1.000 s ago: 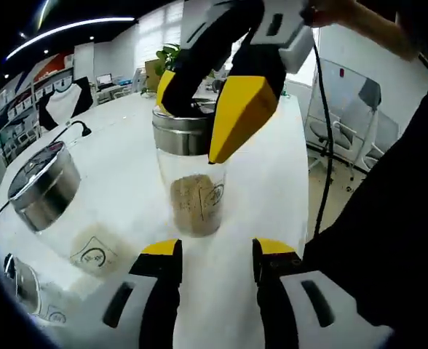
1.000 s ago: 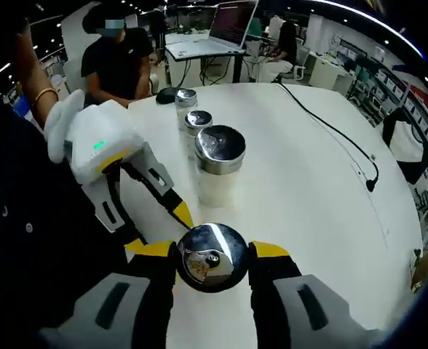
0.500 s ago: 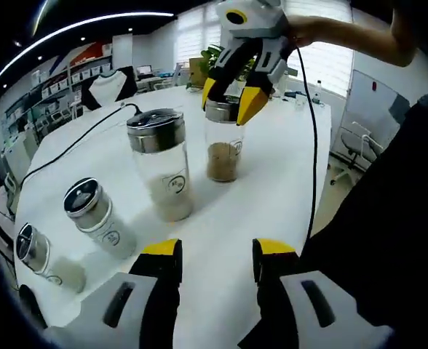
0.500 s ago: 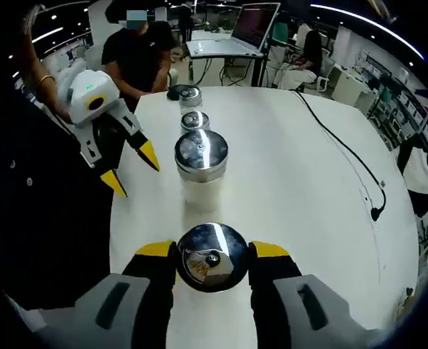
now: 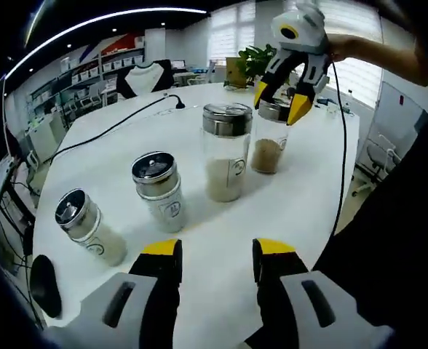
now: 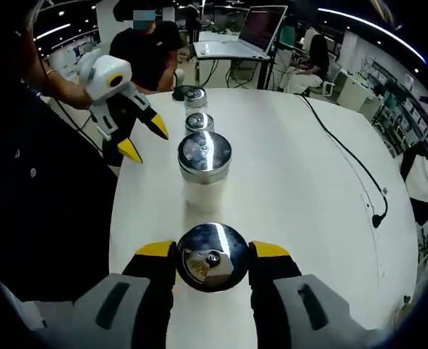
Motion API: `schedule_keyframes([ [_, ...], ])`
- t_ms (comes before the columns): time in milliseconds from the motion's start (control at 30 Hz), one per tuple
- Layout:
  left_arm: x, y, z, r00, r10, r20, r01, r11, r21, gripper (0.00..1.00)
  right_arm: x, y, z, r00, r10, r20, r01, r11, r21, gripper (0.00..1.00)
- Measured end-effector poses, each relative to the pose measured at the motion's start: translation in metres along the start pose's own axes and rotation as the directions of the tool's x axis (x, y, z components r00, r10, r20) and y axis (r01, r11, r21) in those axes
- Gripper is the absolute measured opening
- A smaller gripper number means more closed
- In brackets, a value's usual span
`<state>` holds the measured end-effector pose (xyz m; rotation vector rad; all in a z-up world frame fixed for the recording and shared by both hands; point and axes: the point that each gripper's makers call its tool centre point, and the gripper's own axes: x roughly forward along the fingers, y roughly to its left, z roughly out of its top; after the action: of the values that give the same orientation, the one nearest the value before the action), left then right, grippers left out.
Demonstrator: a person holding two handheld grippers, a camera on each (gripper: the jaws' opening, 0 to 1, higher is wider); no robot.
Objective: Rotate the seasoning bottle until the label or dispensing opening points toward the visible target arrow and the bottle remains upright within the marked orientation range
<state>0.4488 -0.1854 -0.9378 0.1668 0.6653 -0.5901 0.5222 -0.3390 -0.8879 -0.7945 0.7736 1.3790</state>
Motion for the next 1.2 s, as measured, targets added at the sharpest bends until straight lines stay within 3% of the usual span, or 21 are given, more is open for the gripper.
schedule_keyframes([
  [167,-0.002,0.010,0.006,0.999,0.015,0.035,-0.016,1.000,0.007,0.42,0.001,-0.001,0.000,1.000,-0.004,-0.019,0.004,1.000,0.023,0.37],
  [433,-0.003,0.013,0.002,0.999,0.013,0.031,-0.013,1.000,0.013,0.42,0.003,-0.002,-0.002,1.000,-0.019,-0.022,0.020,0.999,0.035,0.38],
  [767,-0.010,0.017,-0.002,0.999,0.015,0.030,-0.016,1.000,0.022,0.42,0.005,-0.006,-0.002,0.996,-0.084,-0.013,0.085,0.989,0.121,0.38],
  [1000,-0.024,0.024,0.006,0.996,0.037,0.084,-0.038,0.999,0.009,0.43,-0.006,-0.014,0.010,0.967,-0.239,0.087,0.210,0.943,0.258,0.45],
  [1033,-0.026,0.025,0.007,0.995,0.043,0.091,-0.044,0.999,0.010,0.45,-0.011,-0.011,0.013,0.955,-0.275,0.113,0.228,0.921,0.315,0.47],
  [1067,-0.028,0.026,0.008,0.994,0.049,0.096,-0.050,0.999,0.011,0.46,-0.012,-0.007,0.014,0.953,-0.279,0.122,0.223,0.912,0.345,0.52],
  [1133,-0.038,0.039,0.019,0.978,0.130,0.160,-0.135,0.991,0.016,0.48,-0.019,-0.008,0.015,0.925,-0.345,0.156,0.263,0.881,0.393,0.59],
  [1200,-0.044,0.040,0.021,0.975,0.140,0.174,-0.139,0.990,-0.020,0.51,-0.026,-0.005,0.012,0.892,-0.422,0.161,0.305,0.826,0.475,0.65],
])
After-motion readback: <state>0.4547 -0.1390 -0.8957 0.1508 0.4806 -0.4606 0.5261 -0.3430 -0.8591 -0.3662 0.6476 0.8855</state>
